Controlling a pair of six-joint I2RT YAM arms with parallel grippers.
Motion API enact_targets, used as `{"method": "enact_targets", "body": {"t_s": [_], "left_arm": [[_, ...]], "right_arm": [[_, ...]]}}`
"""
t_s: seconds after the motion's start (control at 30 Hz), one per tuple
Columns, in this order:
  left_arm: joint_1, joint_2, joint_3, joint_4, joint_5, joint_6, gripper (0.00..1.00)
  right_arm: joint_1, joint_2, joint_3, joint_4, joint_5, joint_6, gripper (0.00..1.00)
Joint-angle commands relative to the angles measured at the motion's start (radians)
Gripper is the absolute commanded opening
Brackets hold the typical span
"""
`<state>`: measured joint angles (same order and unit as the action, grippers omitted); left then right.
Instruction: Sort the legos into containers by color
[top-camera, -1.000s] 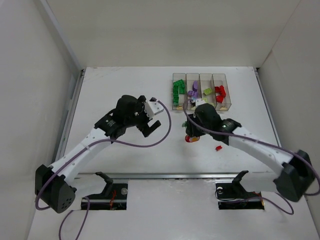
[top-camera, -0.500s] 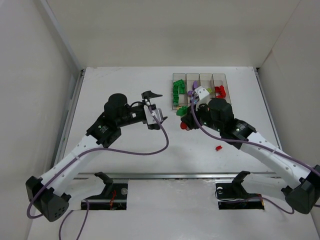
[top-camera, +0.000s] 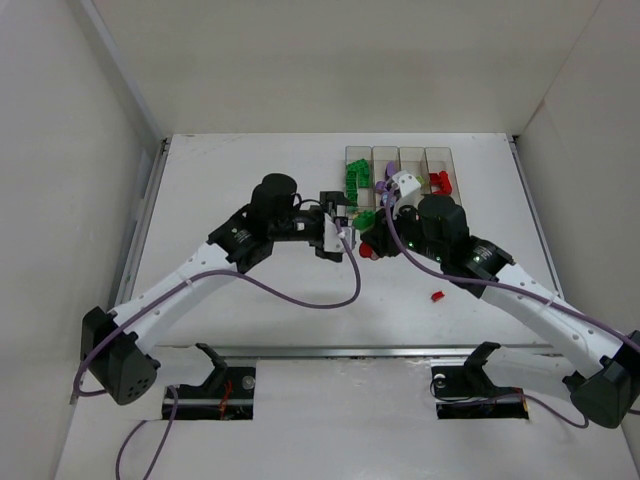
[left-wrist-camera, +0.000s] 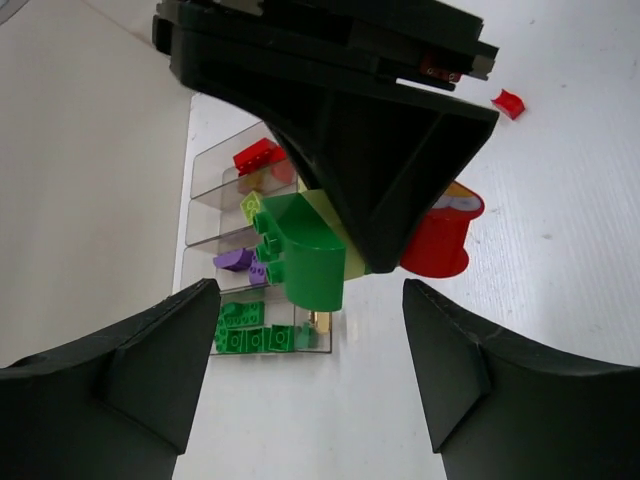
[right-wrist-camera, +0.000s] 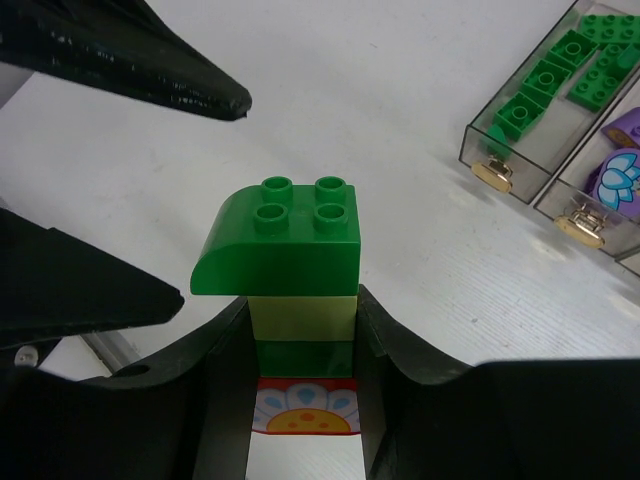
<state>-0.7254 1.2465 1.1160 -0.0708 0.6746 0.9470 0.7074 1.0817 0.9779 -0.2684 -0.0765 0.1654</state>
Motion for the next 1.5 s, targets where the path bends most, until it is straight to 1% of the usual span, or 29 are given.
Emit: {"method": "enact_targets", "body": {"t_s": [0.0,0.03,0.07,0.17,0.2,0.43,0.47,0.57,0.6,0.67,0.73,0.77,0.87,0.9,0.93,1.0,1.07,1.1,1.13,1.23,1.3,1.37,1.4,1.43,1.47], "left_arm": [[-0.014,-0.004,0.067,-0.040,0.054,0.032,0.70],[-0.014,0.005,0.067,-0.050,0.054,0.032,0.70],[-0.023,0.019,0.077,-0.050,0.054,0.032,0.66],[-0.023,0.045,0.103,-0.024,0.016,-0.028,0.60],[-0.023,0.045,0.104,-0.014,0.016,-0.028,0.56],[-0.023,0.077,0.125,-0.037,0.006,-0.037,0.47],[-0.023,0.077,0.125,-0.037,0.006,-0.037,0.43],[-0.023,0.086,0.125,-0.046,-0.003,-0.037,0.37],[-0.023,0.087,0.125,-0.056,-0.003,-0.037,0.32],[-0.023,0.097,0.125,-0.057,-0.003,-0.037,0.28],[-0.023,0.097,0.125,-0.066,-0.003,-0.037,0.21],[-0.023,0.108,0.136,-0.066,-0.012,-0.048,0.14],[-0.023,0.117,0.136,-0.066,-0.033,-0.069,0.05],[-0.023,0.126,0.145,-0.066,-0.046,-0.083,0.00],[-0.023,0.126,0.145,-0.046,-0.065,-0.138,0.00],[-0.023,0.169,0.145,0.005,-0.165,-0.223,0.00],[-0.014,0.214,0.169,0.017,-0.277,-0.315,0.00],[0.000,0.270,0.214,0.017,-0.297,-0.411,0.00],[0.036,0.301,0.240,0.017,-0.306,-0.466,0.00],[0.098,0.416,0.343,0.017,-0.296,-0.614,0.00],[0.107,0.465,0.378,0.061,-0.259,-0.642,0.00],[0.116,0.539,0.424,0.097,-0.259,-0.669,0.00],[0.130,0.589,0.464,0.118,-0.250,-0.685,0.00],[0.130,0.590,0.464,0.127,-0.250,-0.701,0.00],[0.156,0.640,0.505,0.128,-0.250,-0.721,0.00]], "right_arm": [[0.000,-0.016,0.041,0.044,0.006,0.025,0.00],[0.000,-0.016,0.041,0.054,0.006,0.025,0.00],[0.000,-0.016,0.041,0.054,-0.005,0.025,0.00],[0.000,-0.006,0.041,0.054,-0.014,0.025,0.00],[0.000,-0.006,0.041,0.054,-0.014,0.025,0.00],[0.000,-0.016,0.041,0.054,-0.023,0.016,0.00],[0.000,-0.025,0.041,0.054,-0.023,0.007,0.00],[0.000,-0.025,0.041,0.054,-0.023,0.006,0.00],[0.000,-0.025,0.041,0.054,-0.023,0.006,0.00],[0.000,-0.025,0.031,0.054,-0.023,0.006,0.00],[0.000,-0.016,0.021,0.063,-0.023,0.006,0.00],[0.000,-0.016,0.012,0.063,-0.023,-0.003,0.00],[0.000,-0.006,0.002,0.063,-0.010,-0.003,0.00],[0.000,0.004,-0.011,0.063,0.004,-0.003,0.00],[0.000,0.013,-0.012,0.063,0.015,-0.003,0.00],[0.000,0.029,-0.024,0.063,0.049,0.006,0.00],[-0.031,0.066,-0.035,0.028,0.049,0.034,0.00],[-0.051,0.079,-0.035,0.018,0.035,0.043,0.00],[-0.093,0.093,-0.035,0.018,0.023,0.043,0.00],[-0.155,0.136,-0.044,0.020,-0.009,0.043,0.00],[-0.177,0.165,-0.044,0.049,-0.022,0.043,0.00],[-0.207,0.194,-0.044,0.072,-0.032,0.033,0.00],[-0.220,0.234,-0.029,0.087,-0.052,0.020,0.00],[-0.232,0.260,-0.015,0.087,-0.052,0.020,0.00],[-0.258,0.291,0.004,0.087,-0.075,0.008,0.00]]}}
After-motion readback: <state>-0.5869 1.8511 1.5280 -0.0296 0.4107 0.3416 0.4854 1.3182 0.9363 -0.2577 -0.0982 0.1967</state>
